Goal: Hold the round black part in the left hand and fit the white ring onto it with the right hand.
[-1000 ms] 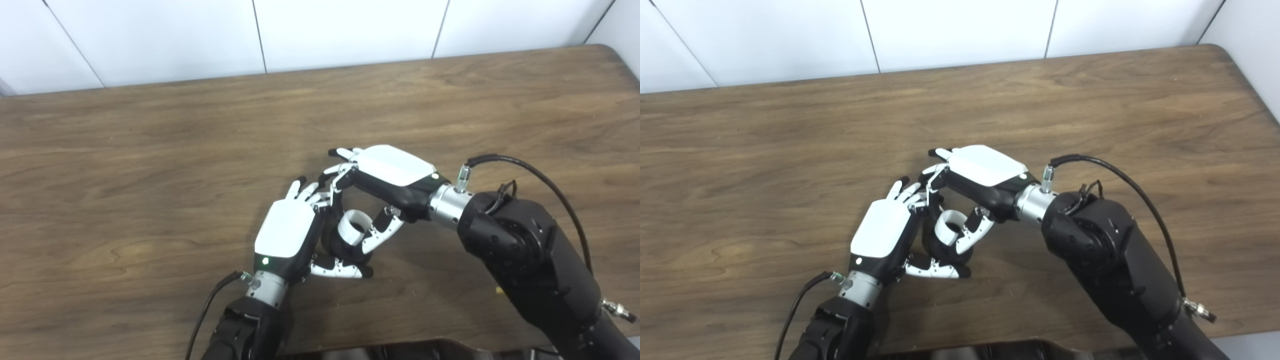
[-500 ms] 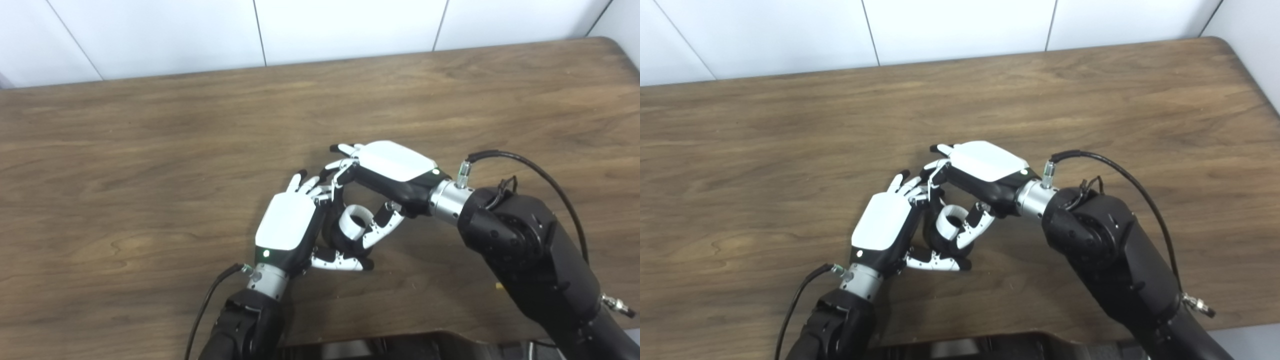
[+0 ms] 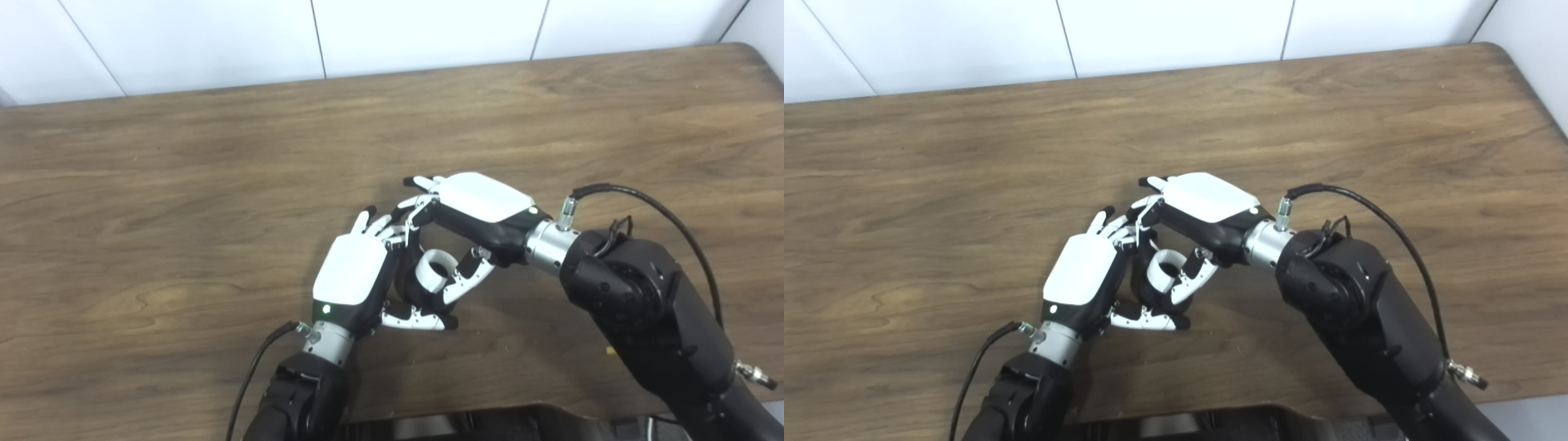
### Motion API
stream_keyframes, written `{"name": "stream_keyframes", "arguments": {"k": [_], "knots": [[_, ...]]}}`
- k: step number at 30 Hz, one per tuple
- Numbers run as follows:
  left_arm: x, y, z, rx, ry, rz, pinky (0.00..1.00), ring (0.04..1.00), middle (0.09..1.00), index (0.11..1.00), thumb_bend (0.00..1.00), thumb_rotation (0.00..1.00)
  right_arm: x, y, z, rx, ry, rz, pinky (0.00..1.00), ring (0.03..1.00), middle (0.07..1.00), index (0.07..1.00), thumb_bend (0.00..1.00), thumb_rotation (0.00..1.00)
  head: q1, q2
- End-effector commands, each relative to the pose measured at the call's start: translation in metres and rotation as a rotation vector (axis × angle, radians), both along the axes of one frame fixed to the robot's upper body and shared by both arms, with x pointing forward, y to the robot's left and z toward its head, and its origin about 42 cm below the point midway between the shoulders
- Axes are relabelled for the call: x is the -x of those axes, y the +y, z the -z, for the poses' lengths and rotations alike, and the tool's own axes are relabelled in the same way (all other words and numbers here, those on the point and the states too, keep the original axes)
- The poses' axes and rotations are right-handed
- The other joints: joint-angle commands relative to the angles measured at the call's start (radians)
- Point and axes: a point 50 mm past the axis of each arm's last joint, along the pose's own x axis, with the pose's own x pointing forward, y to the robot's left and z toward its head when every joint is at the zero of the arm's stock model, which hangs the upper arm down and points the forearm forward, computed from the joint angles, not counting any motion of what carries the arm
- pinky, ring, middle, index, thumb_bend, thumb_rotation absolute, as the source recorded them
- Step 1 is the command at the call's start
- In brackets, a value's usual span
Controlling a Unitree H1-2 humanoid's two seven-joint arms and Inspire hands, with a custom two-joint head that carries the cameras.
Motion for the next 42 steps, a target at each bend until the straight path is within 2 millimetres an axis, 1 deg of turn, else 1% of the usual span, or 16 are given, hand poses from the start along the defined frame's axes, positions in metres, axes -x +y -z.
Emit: {"name": "stream_keyframes", "arguments": {"k": [1,15,27,37,38,39,40,42], "knots": [[-0.0027,-0.0070,-0.0057,0.001,-0.028,0.009,1.00,0.892,0.778,0.484,0.52,0.06,-0.0010,0.0038,-0.0067,-0.013,-0.055,-0.022,1.00,1.000,0.846,0.482,0.52,0.13,-0.002,0.001],[-0.0021,-0.0071,-0.0073,-0.005,-0.026,0.011,1.00,0.893,0.787,0.484,0.52,0.06,0.0030,0.0078,-0.0030,-0.010,-0.069,-0.030,1.00,0.991,0.837,0.482,0.52,0.13,-0.001,0.005],[-0.0020,-0.0071,-0.0073,-0.009,-0.029,0.009,1.00,0.890,0.779,0.484,0.52,0.06,0.0014,0.0050,-0.0012,-0.017,-0.058,-0.012,1.00,0.992,0.840,0.482,0.52,0.13,-0.003,0.008],[-0.0018,-0.0070,-0.0078,-0.010,-0.031,0.007,1.00,0.887,0.774,0.483,0.53,0.06,-0.0008,0.0040,-0.0056,-0.012,-0.043,-0.003,1.00,1.000,0.867,0.490,0.52,0.15,-0.003,0.008],[-0.0018,-0.0069,-0.0076,-0.011,-0.032,0.008,1.00,0.888,0.775,0.483,0.53,0.06,-0.0011,0.0040,-0.0062,-0.009,-0.044,-0.003,1.00,1.000,0.869,0.549,0.79,0.19,-0.003,0.008],[-0.0017,-0.0069,-0.0076,-0.012,-0.034,0.009,1.00,0.889,0.775,0.483,0.53,0.06,-0.0015,0.0039,-0.0069,-0.007,-0.044,-0.003,1.00,1.000,0.871,0.576,0.89,0.21,-0.003,0.008],[-0.0017,-0.0068,-0.0076,-0.012,-0.036,0.009,1.00,0.889,0.775,0.483,0.53,0.06,-0.0017,0.0039,-0.0075,-0.005,-0.045,-0.003,1.00,1.000,0.875,0.598,0.94,0.23,-0.003,0.008],[-0.0017,-0.0068,-0.0081,-0.011,-0.034,0.009,1.00,0.888,0.775,0.483,0.53,0.06,-0.0022,0.0039,-0.0086,-0.006,-0.045,-0.002,1.00,1.000,0.881,0.628,0.99,0.25,-0.003,0.008]]}}
